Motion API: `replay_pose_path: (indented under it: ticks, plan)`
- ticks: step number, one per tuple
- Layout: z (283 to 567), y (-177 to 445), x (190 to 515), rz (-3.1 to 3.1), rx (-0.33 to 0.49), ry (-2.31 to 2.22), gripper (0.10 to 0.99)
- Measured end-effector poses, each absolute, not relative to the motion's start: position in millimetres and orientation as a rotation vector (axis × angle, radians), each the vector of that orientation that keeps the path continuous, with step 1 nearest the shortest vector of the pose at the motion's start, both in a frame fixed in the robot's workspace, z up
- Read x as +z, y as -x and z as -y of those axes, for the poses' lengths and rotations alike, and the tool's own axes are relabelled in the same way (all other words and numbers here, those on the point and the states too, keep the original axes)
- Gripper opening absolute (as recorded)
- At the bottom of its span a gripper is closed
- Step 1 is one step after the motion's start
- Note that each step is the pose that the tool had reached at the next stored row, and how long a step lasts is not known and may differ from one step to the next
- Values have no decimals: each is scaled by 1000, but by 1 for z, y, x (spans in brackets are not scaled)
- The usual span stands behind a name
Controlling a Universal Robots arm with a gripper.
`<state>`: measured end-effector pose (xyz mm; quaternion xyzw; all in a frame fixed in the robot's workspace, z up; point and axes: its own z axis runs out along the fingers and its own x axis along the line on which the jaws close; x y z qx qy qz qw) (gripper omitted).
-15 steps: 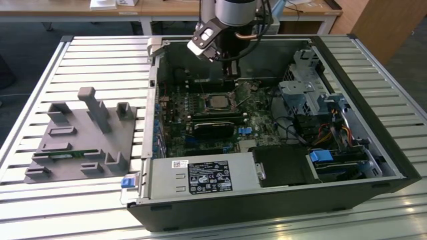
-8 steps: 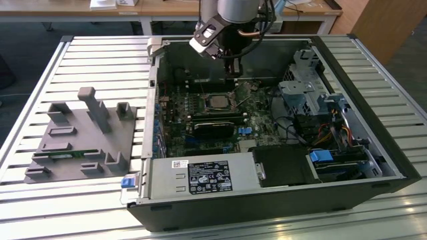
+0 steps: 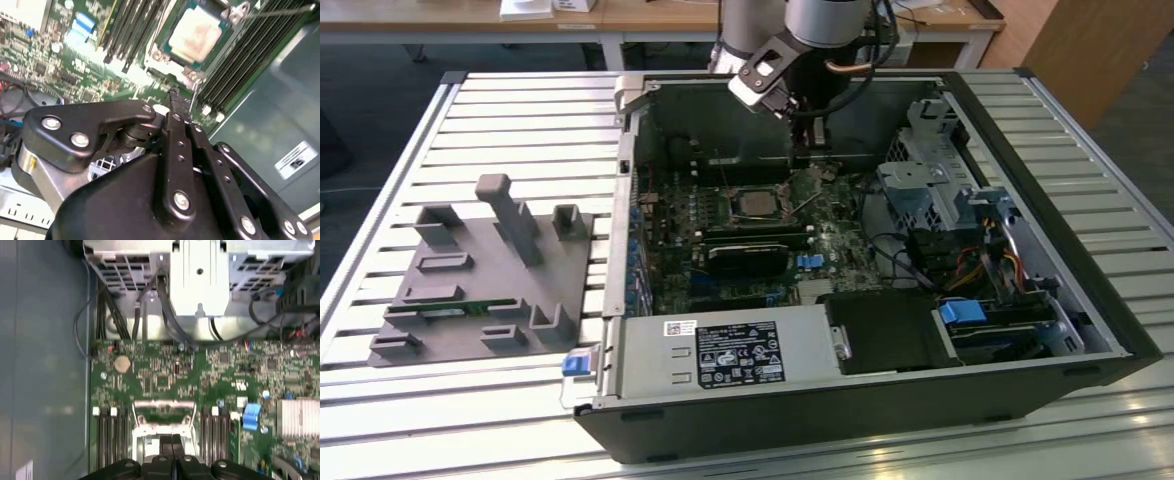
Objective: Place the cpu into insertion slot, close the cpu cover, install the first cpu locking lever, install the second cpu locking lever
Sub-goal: 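Close the cpu cover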
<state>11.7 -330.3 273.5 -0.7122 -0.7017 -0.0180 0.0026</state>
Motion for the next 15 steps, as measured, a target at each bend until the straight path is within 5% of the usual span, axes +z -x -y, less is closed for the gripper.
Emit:
replay_pose_path:
  ticks: [15]
  plan:
    - [325, -33, 264, 2228, -56, 2207, 118]
